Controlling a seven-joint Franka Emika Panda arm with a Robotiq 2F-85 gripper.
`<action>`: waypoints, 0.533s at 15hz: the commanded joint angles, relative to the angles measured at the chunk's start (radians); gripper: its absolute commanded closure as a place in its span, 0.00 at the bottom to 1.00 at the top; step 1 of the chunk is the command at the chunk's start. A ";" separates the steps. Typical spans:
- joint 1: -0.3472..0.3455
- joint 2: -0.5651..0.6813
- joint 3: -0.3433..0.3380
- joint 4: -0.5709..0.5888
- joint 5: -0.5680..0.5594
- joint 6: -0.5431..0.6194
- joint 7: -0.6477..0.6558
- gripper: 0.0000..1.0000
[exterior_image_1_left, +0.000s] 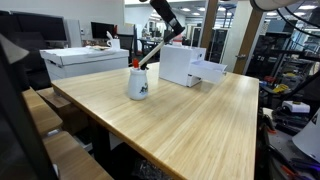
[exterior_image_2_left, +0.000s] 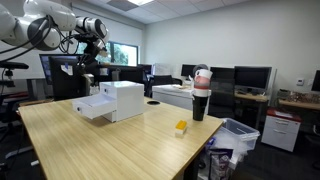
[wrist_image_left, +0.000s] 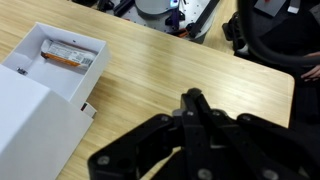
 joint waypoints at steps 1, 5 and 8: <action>-0.008 0.023 0.005 0.030 -0.002 -0.041 -0.037 0.95; -0.005 0.035 0.004 0.037 -0.007 -0.049 -0.052 0.95; -0.004 0.045 0.003 0.043 -0.012 -0.054 -0.064 0.95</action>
